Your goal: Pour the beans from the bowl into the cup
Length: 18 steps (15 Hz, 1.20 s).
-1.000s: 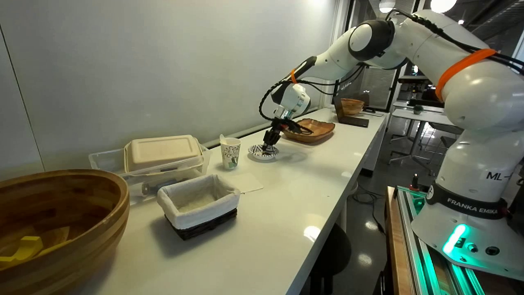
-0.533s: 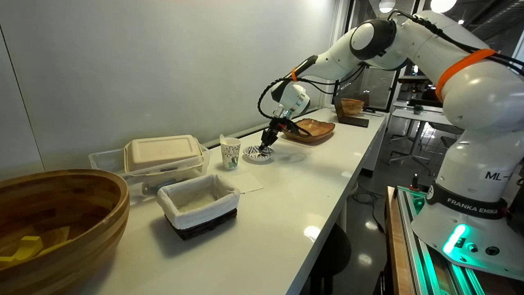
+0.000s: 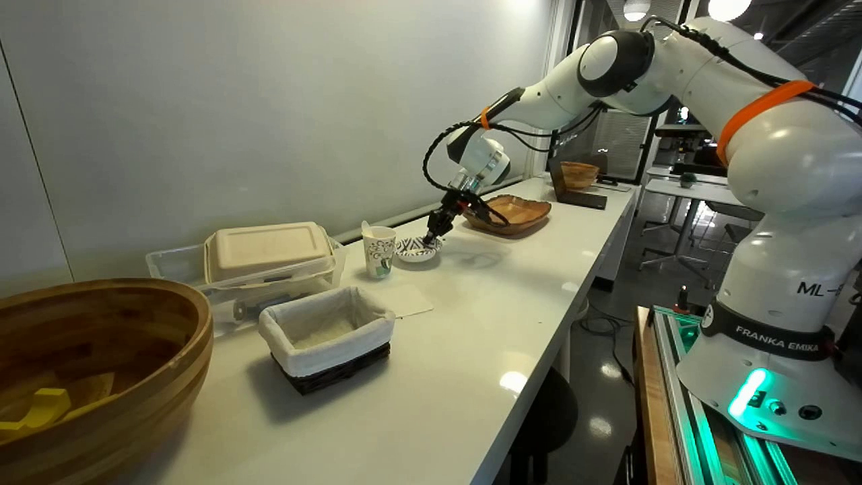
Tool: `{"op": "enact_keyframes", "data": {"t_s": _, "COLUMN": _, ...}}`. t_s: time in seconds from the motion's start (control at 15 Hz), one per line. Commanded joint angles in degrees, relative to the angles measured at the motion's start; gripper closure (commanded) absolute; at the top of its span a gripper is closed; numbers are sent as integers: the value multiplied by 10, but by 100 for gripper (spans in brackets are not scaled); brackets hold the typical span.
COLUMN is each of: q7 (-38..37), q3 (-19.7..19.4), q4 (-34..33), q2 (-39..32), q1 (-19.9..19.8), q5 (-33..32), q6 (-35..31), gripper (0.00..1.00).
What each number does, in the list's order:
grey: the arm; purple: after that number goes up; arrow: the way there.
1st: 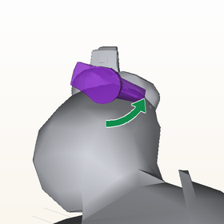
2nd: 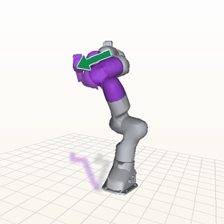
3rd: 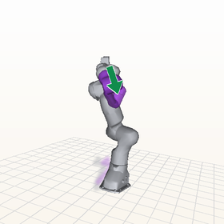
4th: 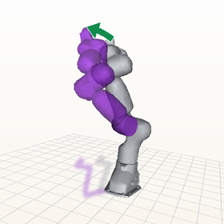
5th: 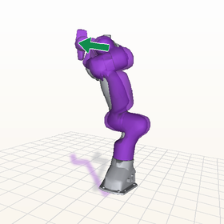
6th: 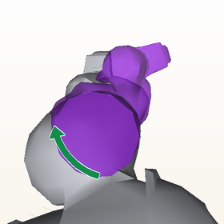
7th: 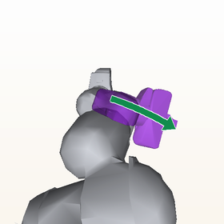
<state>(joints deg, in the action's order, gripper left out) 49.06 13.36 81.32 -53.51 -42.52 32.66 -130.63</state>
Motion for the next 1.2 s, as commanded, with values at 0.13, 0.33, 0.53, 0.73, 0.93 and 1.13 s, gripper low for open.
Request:
{"op": "enact_keyframes", "data": {"t_s": 0.13, "q7": 36, "q3": -6, "q4": 22, "q2": 34, "q1": 2, "q5": 8, "q6": 33, "gripper": 99}}
{"op": "enact_keyframes", "data": {"t_s": 0.33, "q7": 51, "q3": -13, "q4": 42, "q2": 68, "q1": 7, "q5": 6, "q6": 25, "gripper": 99}}
{"op": "enact_keyframes", "data": {"t_s": 0.53, "q7": 61, "q3": -28, "q4": 69, "q2": 112, "q1": 21, "q5": -13, "q6": 15, "gripper": 99}}
{"op": "enact_keyframes", "data": {"t_s": 0.73, "q7": 71, "q3": -49, "q4": 87, "q2": 152, "q1": 45, "q5": -26, "q6": -5, "gripper": 99}}
{"op": "enact_keyframes", "data": {"t_s": 0.93, "q7": 72, "q3": -72, "q4": 101, "q2": 186, "q1": 75, "q5": -45, "q6": -29, "gripper": 99}}
{"op": "enact_keyframes", "data": {"t_s": 1.13, "q7": 76, "q3": -88, "q4": 112, "q2": 210, "q1": 105, "q5": -65, "q6": -68, "gripper": 99}}
